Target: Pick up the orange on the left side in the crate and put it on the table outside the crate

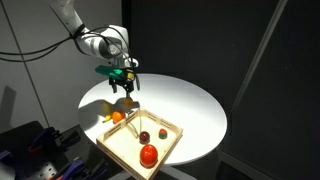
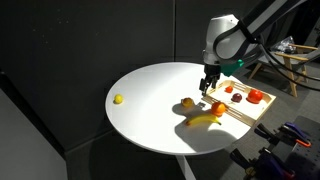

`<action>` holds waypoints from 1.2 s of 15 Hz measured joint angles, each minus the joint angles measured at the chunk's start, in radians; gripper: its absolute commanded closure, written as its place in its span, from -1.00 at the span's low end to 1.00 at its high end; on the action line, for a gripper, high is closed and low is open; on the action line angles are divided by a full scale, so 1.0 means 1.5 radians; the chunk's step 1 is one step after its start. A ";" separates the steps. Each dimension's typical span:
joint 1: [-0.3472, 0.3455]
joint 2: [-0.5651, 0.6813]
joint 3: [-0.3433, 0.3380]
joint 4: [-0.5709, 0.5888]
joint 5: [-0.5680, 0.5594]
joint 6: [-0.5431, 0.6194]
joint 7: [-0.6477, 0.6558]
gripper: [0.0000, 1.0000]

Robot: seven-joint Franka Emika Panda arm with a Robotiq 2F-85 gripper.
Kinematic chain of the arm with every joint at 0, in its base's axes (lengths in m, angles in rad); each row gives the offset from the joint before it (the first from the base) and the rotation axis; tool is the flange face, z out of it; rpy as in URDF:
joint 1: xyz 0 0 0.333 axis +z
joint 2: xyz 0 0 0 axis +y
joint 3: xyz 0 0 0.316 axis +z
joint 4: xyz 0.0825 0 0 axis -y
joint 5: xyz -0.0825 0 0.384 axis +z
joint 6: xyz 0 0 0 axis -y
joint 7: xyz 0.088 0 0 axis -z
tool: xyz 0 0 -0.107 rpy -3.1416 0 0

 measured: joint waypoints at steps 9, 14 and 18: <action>0.000 -0.105 -0.004 -0.065 0.010 -0.034 0.025 -1.00; 0.000 -0.163 -0.005 -0.111 0.011 -0.061 0.023 -1.00; 0.000 -0.214 -0.008 -0.145 0.012 -0.086 0.023 -1.00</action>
